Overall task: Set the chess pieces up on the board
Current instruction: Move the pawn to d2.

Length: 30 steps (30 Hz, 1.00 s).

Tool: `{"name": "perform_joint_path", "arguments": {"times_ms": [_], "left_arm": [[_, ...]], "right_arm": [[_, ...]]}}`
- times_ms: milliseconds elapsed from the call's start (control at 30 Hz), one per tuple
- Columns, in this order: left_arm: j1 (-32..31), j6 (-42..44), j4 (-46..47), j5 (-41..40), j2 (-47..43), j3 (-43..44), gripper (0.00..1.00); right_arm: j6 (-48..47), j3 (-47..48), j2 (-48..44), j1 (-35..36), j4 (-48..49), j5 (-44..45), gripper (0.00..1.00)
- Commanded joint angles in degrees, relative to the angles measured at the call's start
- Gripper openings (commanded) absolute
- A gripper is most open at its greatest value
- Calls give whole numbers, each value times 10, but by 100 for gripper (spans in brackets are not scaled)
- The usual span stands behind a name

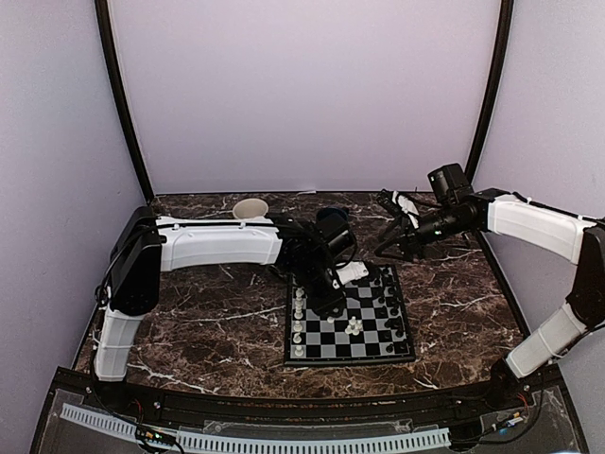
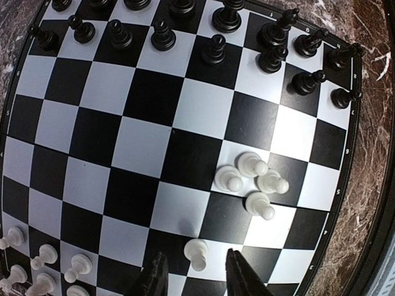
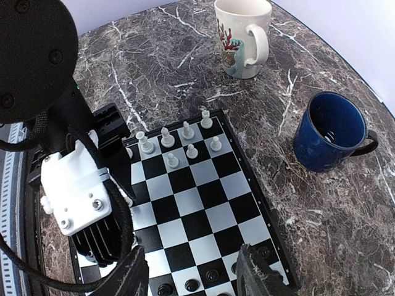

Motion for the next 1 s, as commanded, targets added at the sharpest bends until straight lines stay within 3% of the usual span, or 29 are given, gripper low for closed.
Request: {"name": "perform_joint_path", "arguments": {"times_ms": [0, 233, 600, 967], "left_arm": [[-3, 11, 0, -27, 11, -10, 34], [-3, 16, -5, -30, 16, -13, 31], [-3, 27, -32, -39, 15, -8, 10], [7, 27, -58, -100, 15, -1, 4]], "right_arm": [[1, -3, -14, -4, 14, -8, 50], [-2, -3, -11, -4, 12, -11, 50], [-4, -2, -8, -4, 10, -17, 49], [-6, -2, -6, -4, 8, -19, 49]]}}
